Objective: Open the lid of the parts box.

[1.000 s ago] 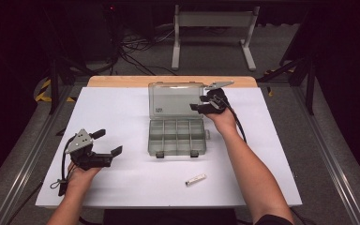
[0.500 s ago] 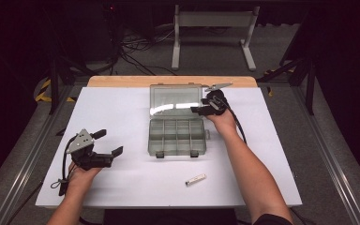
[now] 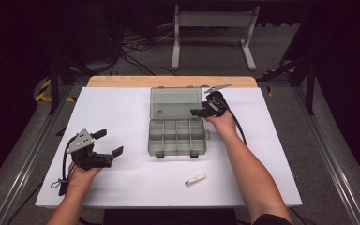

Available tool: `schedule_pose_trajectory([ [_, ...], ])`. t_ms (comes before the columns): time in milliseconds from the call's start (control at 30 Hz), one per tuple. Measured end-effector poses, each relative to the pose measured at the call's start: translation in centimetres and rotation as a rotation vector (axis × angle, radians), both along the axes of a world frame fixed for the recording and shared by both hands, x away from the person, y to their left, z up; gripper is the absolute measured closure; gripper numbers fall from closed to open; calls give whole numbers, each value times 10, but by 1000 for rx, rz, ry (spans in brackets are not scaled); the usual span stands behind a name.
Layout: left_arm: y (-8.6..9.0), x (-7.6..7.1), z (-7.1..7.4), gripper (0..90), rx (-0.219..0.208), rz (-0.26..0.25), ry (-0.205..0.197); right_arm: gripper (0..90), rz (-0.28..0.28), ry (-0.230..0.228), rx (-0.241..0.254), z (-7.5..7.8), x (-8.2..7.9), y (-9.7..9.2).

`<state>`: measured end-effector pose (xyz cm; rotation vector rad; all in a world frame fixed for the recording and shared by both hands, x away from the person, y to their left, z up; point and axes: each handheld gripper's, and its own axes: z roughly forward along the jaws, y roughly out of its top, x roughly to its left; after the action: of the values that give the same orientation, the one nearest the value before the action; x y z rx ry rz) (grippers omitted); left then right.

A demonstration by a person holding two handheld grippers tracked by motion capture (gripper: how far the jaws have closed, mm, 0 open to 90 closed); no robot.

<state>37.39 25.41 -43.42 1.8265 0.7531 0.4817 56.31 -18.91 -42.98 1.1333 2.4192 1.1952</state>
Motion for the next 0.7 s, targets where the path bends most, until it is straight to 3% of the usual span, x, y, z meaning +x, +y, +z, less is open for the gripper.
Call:
schedule_pose_trajectory([
  [367, 0, 0, 0, 58, -7, -1, 0, 234, -8, 30, 23, -2, 1, 0],
  [567, -1, 2, 1, 58, -6, -7, -3, 228, -6, -6, -19, 9, -9, -2],
  [667, -2, 3, 1, 58, -6, -10, -9, 232, 9, -23, -28, 15, -15, -2],
  [700, -3, 4, 2, 58, 4, -14, -12, 238, 33, -48, -34, 24, -23, 0],
])
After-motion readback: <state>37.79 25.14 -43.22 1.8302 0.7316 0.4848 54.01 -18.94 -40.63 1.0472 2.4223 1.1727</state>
